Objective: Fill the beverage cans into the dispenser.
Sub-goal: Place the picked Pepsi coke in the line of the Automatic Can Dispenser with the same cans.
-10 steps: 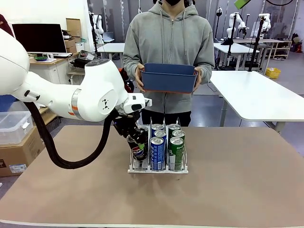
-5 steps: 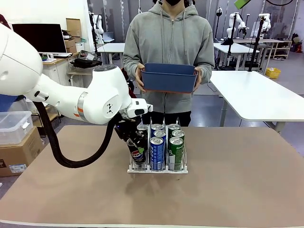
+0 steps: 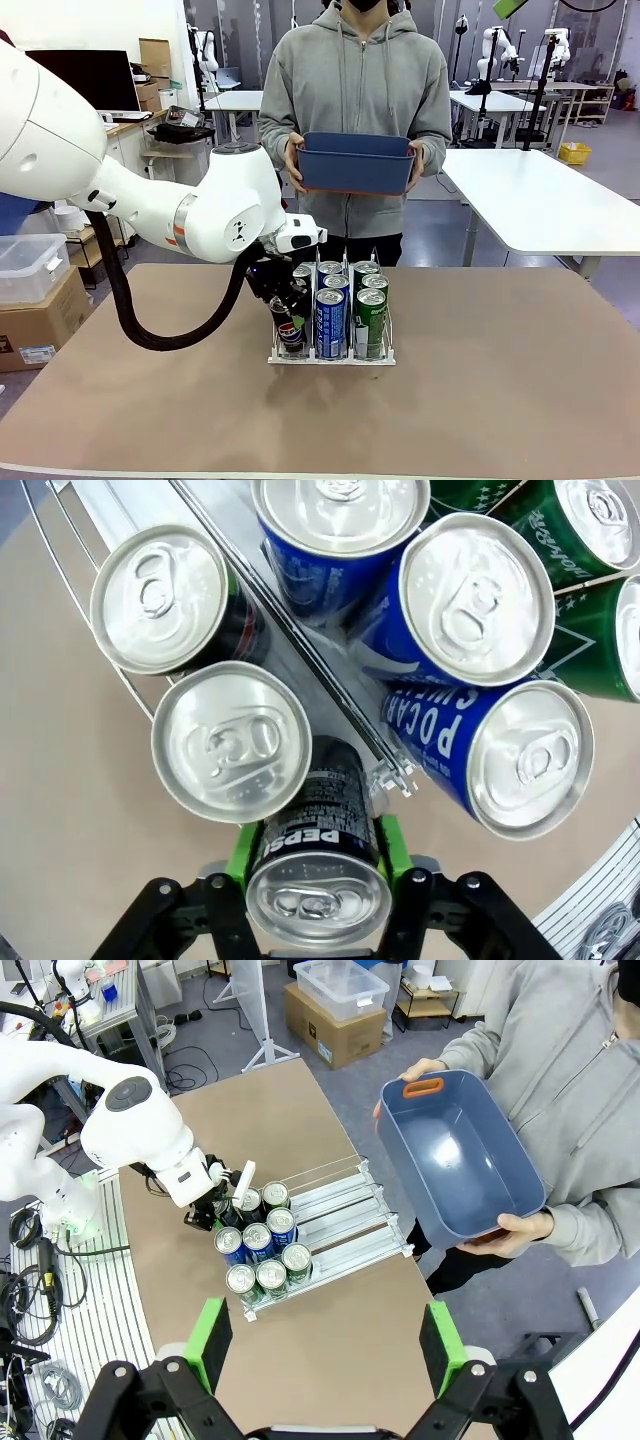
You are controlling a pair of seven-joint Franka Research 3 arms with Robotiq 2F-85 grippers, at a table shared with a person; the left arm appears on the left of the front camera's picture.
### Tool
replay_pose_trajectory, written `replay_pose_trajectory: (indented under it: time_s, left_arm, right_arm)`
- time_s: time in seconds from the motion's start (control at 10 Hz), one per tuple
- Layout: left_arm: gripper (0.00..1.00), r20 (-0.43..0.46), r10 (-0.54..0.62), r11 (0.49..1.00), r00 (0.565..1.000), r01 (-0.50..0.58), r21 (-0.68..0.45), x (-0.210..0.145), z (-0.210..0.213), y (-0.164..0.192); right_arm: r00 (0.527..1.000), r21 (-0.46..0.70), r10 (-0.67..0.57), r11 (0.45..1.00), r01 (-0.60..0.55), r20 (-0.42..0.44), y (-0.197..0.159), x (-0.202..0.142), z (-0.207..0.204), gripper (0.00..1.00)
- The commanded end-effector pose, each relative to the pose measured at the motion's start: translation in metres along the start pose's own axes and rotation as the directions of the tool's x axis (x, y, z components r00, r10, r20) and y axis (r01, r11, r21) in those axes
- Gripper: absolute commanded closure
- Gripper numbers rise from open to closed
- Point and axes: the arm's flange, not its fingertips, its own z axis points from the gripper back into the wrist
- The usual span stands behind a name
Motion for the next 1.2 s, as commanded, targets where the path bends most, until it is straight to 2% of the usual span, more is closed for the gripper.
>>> replay_pose_trajectory:
  time_s: [0.0,0.1,0.5,0.6,0.7,0.8,0.9,1.0,1.1]
  left_arm:
    - [0.42,-0.065,0.001,1.0,0.998,0.0,0.028,0.001,-0.002,0.012]
    - [0.42,0.0,0.0,1.0,1.0,0.0,0.0,0.0,0.0,0.0]
    - [0.42,-0.018,-0.007,1.0,1.0,0.007,-0.006,0.002,0.0,-0.004]
    - [0.23,0.007,-0.004,1.0,1.0,0.004,-0.003,-0.004,0.006,-0.005]
    - [0.23,0.028,0.008,1.0,1.0,-0.008,0.0,-0.008,0.012,-0.004]
    - [0.03,0.04,0.014,1.0,0.999,-0.014,0.005,-0.011,0.019,-0.002]
    - [0.19,0.051,0.021,1.0,0.998,-0.021,0.008,-0.014,0.024,0.001]
    - [0.0,0.052,0.028,1.0,0.998,-0.028,0.001,-0.017,0.029,0.0]
    - [0.0,0.046,0.03,1.0,0.999,-0.03,0.004,-0.021,0.035,0.0]
  right_arm:
    - [1.0,-0.002,-0.001,1.0,0.001,0.003,-0.001,0.001,0.002,0.0]
    - [1.0,-0.002,-0.001,1.0,0.001,0.003,-0.001,0.001,0.002,0.0]
    - [1.0,-0.002,-0.001,1.0,0.001,0.003,-0.001,0.001,0.002,0.0]
    - [1.0,-0.002,-0.001,1.0,0.001,0.003,-0.001,0.001,0.002,0.0]
    - [1.0,-0.002,-0.001,1.0,0.001,0.003,-0.001,0.001,0.002,0.0]
    - [1.0,-0.002,-0.001,1.0,0.001,0.003,-0.001,0.001,0.002,0.0]
    - [1.0,-0.002,-0.001,1.0,0.001,0.003,-0.001,0.001,0.002,0.0]
    - [1.0,-0.002,-0.001,1.0,0.001,0.003,-0.001,0.001,0.002,0.0]
    - [1.0,-0.002,-0.001,1.0,0.001,0.003,-0.001,0.001,0.002,0.0]
